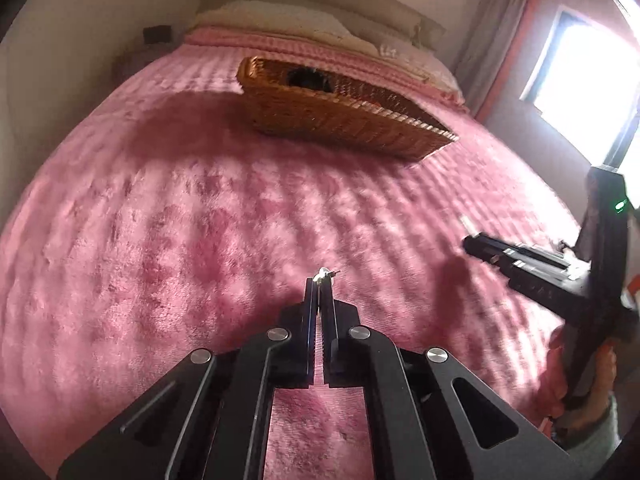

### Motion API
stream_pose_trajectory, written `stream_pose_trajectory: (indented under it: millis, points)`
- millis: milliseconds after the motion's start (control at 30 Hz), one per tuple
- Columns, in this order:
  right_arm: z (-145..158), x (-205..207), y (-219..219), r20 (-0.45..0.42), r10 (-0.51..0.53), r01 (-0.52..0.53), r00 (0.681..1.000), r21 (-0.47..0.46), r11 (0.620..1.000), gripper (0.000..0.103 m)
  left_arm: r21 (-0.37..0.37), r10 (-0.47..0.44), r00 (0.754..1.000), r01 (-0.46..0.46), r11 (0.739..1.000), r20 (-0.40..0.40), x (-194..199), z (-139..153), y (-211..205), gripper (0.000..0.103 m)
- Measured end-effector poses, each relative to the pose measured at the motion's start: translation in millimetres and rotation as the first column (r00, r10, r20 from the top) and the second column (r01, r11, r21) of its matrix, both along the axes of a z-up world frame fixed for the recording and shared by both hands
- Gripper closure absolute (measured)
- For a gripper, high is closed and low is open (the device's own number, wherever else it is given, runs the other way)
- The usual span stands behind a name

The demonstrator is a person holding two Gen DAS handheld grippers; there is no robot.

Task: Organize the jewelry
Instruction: 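Carry the pendant and silver clip over the basket and open both tools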

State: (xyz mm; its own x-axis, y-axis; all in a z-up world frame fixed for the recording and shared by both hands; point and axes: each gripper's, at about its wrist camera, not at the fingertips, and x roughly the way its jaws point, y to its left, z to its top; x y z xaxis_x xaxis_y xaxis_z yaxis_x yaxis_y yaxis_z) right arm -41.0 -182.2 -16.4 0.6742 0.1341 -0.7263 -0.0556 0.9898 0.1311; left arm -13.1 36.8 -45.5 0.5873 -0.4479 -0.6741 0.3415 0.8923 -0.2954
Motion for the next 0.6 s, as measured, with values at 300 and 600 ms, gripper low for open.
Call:
stream_pose_trajectory:
  millis: [300,600]
  points:
    - [50,-5,-7,0.091,0.038,-0.045,0.995,0.075,0.996,0.082,-0.077,-0.009,0.990,0.019,0.997,0.141,7,63,-2,0.103]
    - [120,68,-15,0.225,0.030,-0.038,0.974,0.032,0.999,0.082,-0.110,0.007,0.961,0.024,0.994,0.275,82,137,-31,0.103]
